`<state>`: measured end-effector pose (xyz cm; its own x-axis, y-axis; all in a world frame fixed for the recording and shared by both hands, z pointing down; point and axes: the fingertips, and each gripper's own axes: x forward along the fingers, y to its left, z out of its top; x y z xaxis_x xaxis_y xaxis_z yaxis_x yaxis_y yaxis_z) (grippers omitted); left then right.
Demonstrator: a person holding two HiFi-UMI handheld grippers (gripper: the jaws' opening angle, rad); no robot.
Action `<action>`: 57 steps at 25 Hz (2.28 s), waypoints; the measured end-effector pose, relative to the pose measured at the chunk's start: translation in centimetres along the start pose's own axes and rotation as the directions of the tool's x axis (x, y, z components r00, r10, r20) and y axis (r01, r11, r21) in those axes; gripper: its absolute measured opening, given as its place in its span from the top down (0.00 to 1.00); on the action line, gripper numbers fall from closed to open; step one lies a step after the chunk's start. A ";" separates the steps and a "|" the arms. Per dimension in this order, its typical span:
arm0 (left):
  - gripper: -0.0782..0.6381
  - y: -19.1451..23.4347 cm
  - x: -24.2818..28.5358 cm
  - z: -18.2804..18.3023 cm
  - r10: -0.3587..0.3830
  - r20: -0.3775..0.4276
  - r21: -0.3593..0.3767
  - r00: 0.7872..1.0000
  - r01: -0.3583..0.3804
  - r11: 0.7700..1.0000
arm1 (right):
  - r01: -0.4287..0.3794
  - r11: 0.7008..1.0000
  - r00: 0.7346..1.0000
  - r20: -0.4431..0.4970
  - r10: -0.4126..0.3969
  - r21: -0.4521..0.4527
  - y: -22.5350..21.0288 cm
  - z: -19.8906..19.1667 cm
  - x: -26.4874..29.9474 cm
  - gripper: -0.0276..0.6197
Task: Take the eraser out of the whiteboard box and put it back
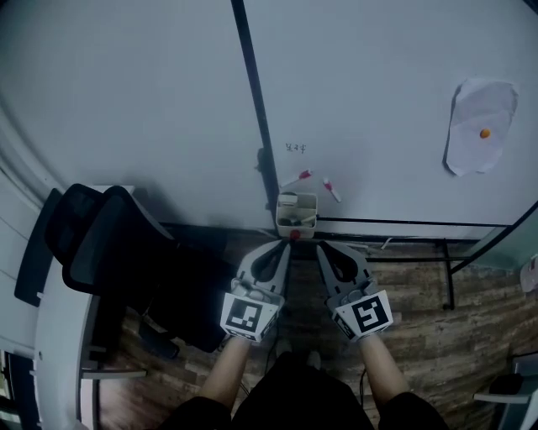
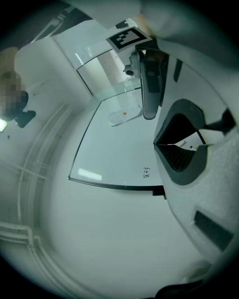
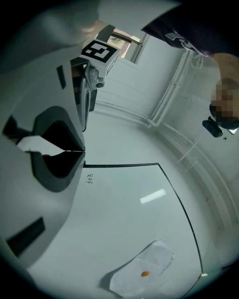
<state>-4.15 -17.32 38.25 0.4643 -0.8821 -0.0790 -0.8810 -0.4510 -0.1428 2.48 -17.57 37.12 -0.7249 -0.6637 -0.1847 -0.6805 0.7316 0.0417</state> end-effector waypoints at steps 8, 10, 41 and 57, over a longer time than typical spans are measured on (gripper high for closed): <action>0.88 3.4 1.8 -2.0 -0.020 -0.020 -0.018 1.000 0.019 1.000 | 0.025 1.000 0.999 -0.041 -0.025 -0.003 -1.1 -2.2 3.6 0.95; 0.88 4.4 2.4 -2.6 -0.026 -0.024 -0.023 0.999 0.025 0.999 | 0.033 0.999 0.998 -0.056 -0.033 -0.005 -1.5 -3.0 4.8 0.95; 0.88 10.6 8.2 -9.3 -0.008 -0.055 -0.121 0.998 0.001 0.993 | -0.283 0.923 0.880 -0.453 0.142 -0.261 -5.1 -12.6 16.2 0.95; 0.88 11.6 7.7 -10.6 -0.008 -0.095 -0.122 0.995 -0.004 0.993 | -0.512 0.821 0.700 -0.677 0.228 -0.254 -5.5 -18.4 18.8 0.73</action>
<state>-11.78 -30.80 46.40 0.4604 -0.8876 0.0158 -0.8873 -0.4606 -0.0215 -9.35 -36.98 51.53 -0.7354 -0.4033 0.5445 -0.2142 0.9007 0.3778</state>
